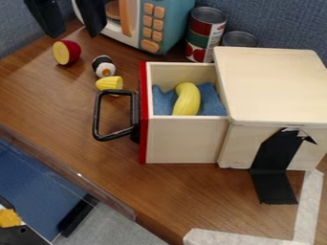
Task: Taked the yellow banana in the drawer and put it on the left side of table
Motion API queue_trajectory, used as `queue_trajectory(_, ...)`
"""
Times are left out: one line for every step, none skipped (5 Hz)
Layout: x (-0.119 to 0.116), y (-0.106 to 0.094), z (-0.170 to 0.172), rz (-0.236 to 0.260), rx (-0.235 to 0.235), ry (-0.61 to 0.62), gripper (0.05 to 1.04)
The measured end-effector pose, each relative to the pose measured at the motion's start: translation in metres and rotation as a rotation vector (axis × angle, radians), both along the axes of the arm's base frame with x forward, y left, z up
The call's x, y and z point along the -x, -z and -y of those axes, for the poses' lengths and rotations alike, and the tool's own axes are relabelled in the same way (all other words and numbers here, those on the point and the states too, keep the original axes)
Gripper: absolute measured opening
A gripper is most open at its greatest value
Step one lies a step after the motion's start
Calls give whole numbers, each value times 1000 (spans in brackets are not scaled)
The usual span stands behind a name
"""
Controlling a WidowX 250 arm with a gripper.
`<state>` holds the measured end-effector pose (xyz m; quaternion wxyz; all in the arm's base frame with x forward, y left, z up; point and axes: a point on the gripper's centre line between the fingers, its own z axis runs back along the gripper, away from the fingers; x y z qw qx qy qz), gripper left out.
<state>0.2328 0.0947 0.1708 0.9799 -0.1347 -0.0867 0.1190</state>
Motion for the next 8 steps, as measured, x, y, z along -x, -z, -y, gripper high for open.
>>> queue_trajectory(0, 6, 1, -24, 16, -10, 1000)
queue_trajectory(-7, 13, 20, -25, 36, -13, 1000)
queue_trajectory(-15, 15, 33, -13, 50, -22, 1000)
queue_trajectory(-25, 22, 54, 7, 77, -64, 1000)
queue_trajectory(-36, 32, 70, 34, 102, -169, 1000)
queue_trajectory(-45, 33, 80, 58, 135, -254, 1000)
queue_trajectory(-53, 43, 82, 71, 168, -377, 1000)
queue_trajectory(-64, 50, 80, 83, 197, -522, 1000)
